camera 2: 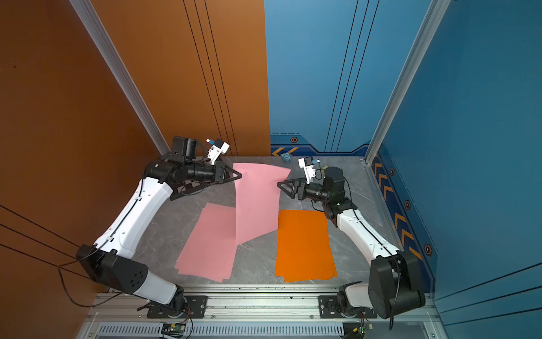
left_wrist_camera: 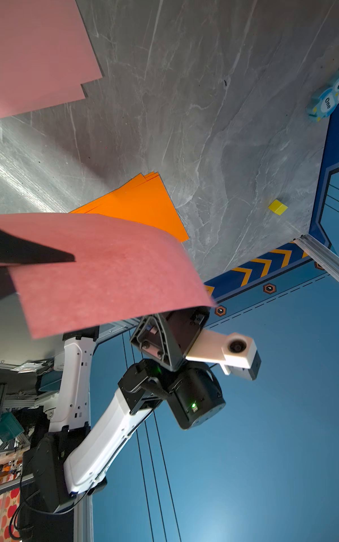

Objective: Sort the scattered colored papers by color
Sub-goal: Adjust the colored paper.

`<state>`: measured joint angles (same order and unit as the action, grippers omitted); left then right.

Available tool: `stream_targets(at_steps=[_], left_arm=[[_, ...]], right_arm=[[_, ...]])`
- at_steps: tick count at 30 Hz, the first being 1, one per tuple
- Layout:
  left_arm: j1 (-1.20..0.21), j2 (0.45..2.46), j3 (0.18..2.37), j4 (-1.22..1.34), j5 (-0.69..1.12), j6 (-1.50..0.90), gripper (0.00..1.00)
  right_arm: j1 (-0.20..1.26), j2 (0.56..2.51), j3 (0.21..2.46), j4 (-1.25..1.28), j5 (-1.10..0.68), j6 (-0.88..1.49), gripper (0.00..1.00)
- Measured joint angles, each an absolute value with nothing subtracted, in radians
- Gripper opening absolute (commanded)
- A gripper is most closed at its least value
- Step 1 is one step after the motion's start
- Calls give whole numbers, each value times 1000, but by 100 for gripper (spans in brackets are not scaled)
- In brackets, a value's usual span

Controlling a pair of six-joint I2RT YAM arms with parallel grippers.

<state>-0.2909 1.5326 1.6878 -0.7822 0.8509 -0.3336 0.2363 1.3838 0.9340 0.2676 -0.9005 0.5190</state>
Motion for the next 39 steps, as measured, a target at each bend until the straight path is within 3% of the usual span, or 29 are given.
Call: stream_targets(at_steps=[3, 8, 15, 20, 30, 34, 39], left_arm=[[-316, 1533, 1703, -783, 873, -335, 0], [-367, 1533, 1748, -783, 896, -335, 0], [-378, 1536, 1789, -782, 902, -337, 0], [-332, 1547, 1791, -783, 903, -339, 0], [-224, 1549, 1768, -783, 902, -346, 0], [-233, 1558, 1768, -782, 902, -349, 0], [-251, 1570, 1768, -783, 902, -349, 0]], right_arm=[[208, 1411, 910, 256, -870, 506, 100], [144, 1465, 850, 388, -900, 596, 100], [136, 1597, 799, 1005, -1057, 1043, 95], [136, 1618, 807, 1251, -1108, 1246, 95], [154, 1547, 819, 1359, -1126, 1407, 98], [220, 1531, 840, 1374, -1130, 1433, 95], [242, 1531, 842, 1378, -1134, 1430, 85]])
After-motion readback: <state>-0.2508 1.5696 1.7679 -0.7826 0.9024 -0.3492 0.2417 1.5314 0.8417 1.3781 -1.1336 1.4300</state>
